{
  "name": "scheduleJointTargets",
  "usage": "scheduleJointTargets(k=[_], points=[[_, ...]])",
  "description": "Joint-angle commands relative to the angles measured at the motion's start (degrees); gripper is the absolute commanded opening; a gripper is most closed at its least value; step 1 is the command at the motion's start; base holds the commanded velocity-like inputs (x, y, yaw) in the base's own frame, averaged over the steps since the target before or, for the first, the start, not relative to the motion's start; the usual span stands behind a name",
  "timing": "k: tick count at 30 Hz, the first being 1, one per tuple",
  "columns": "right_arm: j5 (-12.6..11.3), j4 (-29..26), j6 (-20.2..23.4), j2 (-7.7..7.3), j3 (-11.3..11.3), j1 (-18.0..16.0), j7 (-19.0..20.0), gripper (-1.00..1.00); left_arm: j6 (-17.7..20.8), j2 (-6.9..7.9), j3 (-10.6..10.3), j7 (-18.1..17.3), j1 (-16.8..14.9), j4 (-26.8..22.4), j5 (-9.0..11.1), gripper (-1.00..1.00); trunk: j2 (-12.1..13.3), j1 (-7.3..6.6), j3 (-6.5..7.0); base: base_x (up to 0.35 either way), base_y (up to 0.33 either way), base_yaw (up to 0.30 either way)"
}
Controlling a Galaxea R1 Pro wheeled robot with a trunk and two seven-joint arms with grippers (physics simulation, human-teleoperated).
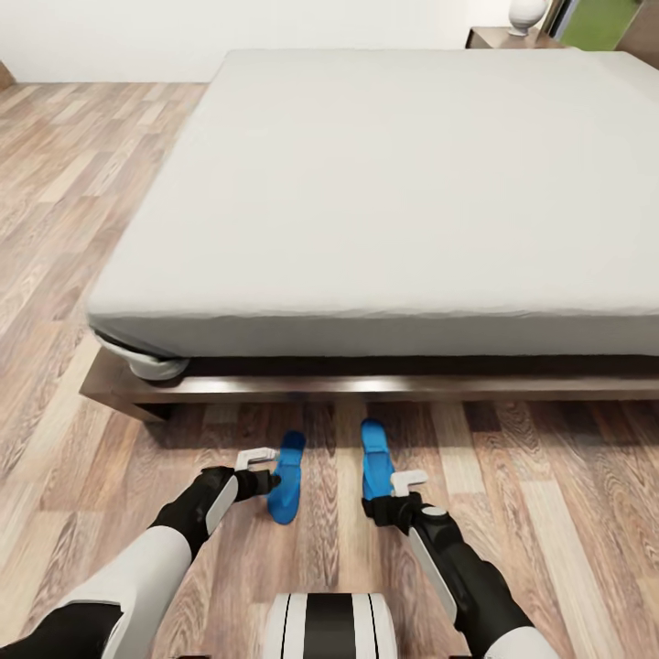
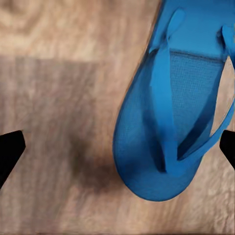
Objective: In the bedroom, move the book from the bed onto either nightstand, and place the two sandals side by side next to the bed.
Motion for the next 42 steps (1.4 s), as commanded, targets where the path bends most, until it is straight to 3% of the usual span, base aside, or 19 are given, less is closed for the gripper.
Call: scheduleJointTargets(k=[1,4,6,19,29,42], points=[[-0.62,0.22,0.27,0.03,-0.61,-0.07,-0.14,-1.00,0.27,0.00,-0.12,0.09,-0.01,-0.06,0.47,1.00,-0.01,-0.01,-0.09,0.000,0.104,0.215],[-0.70,1.07,0.25,0.18,-3.12,-0.26,-0.53,-1.00,0.27,-0.12,-0.12,0.09,-0.02,-0.06,0.47,1.00,-0.01,-0.01,-0.24,0.000,0.036,0.179],[-0.73,1.17,0.24,0.28,-3.61,-0.29,-0.92,-1.00,0.24,-0.22,-0.12,0.09,-0.03,-0.06,0.47,1.00,-0.01,-0.01,-0.30,0.000,0.075,0.089],[-0.68,1.15,0.15,0.25,-3.85,-0.29,-1.53,-1.00,0.25,-0.20,-0.12,0.17,-0.04,-0.06,0.55,1.00,-0.01,-0.01,-0.33,0.107,0.204,0.006],[-0.67,1.15,0.19,0.25,-3.82,-0.25,-1.47,-1.00,0.36,-0.25,-0.11,0.17,-0.04,-0.06,0.56,1.00,-0.01,-0.01,-0.33,-0.200,0.152,0.000],[-0.75,1.15,0.24,0.25,-3.84,-0.23,-1.05,-1.00,0.27,-0.16,0.13,0.16,-0.03,-0.09,0.73,1.00,-0.03,0.01,-0.55,0.019,0.086,0.000]])
